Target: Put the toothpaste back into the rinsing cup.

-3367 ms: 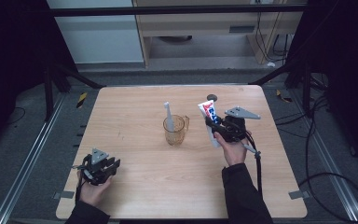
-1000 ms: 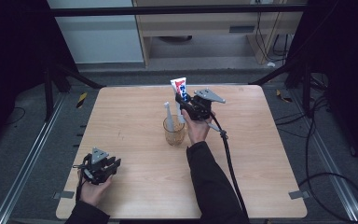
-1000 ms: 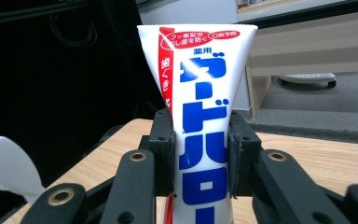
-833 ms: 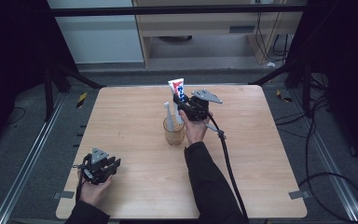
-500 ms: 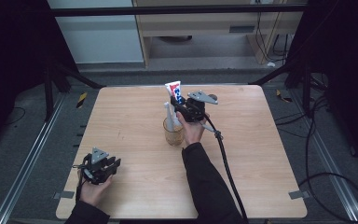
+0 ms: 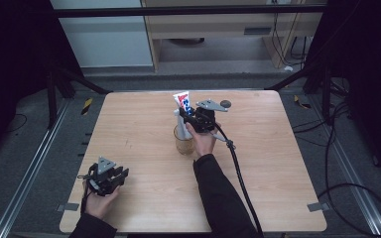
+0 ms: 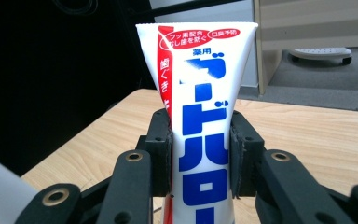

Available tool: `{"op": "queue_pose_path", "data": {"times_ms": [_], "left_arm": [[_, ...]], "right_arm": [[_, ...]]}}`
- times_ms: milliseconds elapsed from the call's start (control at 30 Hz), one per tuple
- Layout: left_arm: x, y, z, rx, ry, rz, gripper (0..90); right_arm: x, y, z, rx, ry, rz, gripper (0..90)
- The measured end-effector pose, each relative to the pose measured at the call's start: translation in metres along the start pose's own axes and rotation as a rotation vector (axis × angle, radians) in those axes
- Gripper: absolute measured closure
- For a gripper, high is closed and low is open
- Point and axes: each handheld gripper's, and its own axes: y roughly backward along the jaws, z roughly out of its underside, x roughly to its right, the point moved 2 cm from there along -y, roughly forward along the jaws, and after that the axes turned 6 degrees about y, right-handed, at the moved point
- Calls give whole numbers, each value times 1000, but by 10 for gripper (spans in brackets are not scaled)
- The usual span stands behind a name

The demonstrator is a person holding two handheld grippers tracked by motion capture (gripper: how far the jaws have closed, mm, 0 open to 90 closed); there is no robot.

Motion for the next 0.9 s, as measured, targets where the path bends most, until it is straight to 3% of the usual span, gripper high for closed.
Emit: {"op": "queue_pose_path", "data": {"times_ms": [400, 900], "left_arm": [[1, -1, 0, 1, -1, -2, 708], [2, -1, 0, -3, -6, -3, 708]], "right_arm": [[2, 7, 6, -84, 13, -23, 640], [6, 27, 12, -222, 85, -47, 547]]}}
